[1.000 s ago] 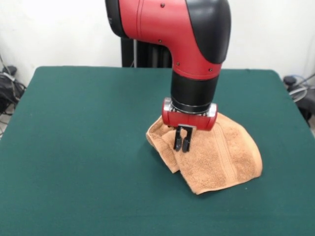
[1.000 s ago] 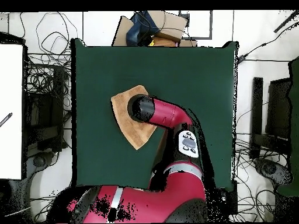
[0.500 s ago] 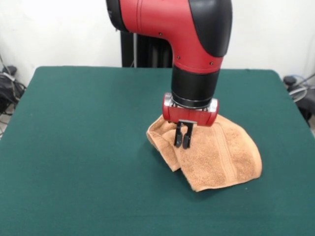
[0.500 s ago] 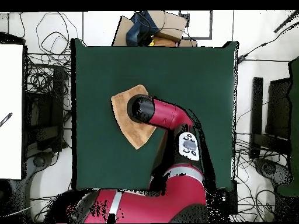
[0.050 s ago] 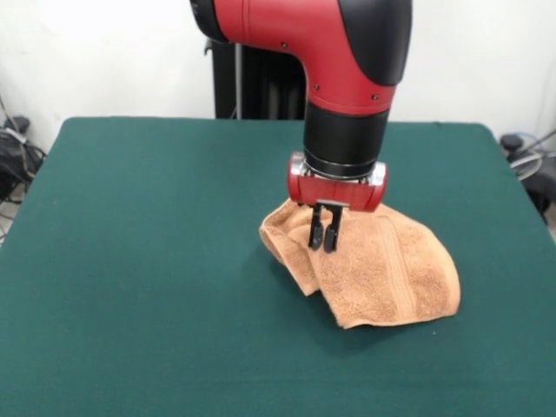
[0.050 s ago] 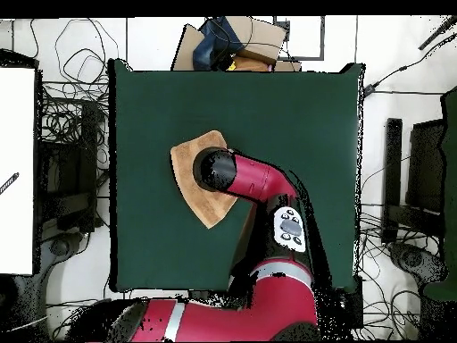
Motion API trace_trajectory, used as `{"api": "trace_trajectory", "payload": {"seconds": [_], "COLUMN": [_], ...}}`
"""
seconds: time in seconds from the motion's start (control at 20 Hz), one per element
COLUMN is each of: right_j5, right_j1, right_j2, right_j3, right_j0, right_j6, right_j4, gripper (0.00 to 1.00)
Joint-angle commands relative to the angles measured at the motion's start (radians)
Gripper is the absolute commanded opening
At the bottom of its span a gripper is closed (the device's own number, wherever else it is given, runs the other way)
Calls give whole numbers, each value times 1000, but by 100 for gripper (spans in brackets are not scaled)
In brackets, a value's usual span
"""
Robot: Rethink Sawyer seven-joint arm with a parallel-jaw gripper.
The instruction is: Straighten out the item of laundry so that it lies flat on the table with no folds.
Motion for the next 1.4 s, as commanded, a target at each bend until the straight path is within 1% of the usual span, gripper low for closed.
{"api": "trace_trajectory", "payload": {"seconds": [0.05,0.75,0.95,1.4], "right_j5": [9,88,105,81], "right_j1": [-32,-76,-96,-123], "right_j2": [51,-13,-10,16], "right_j3": [83,57,69,115], "right_j0": [3,59,59,32], "right_j6": [220,241,247,240], "right_j4": [38,52,67,87], "gripper": [0,0,0,0]}}
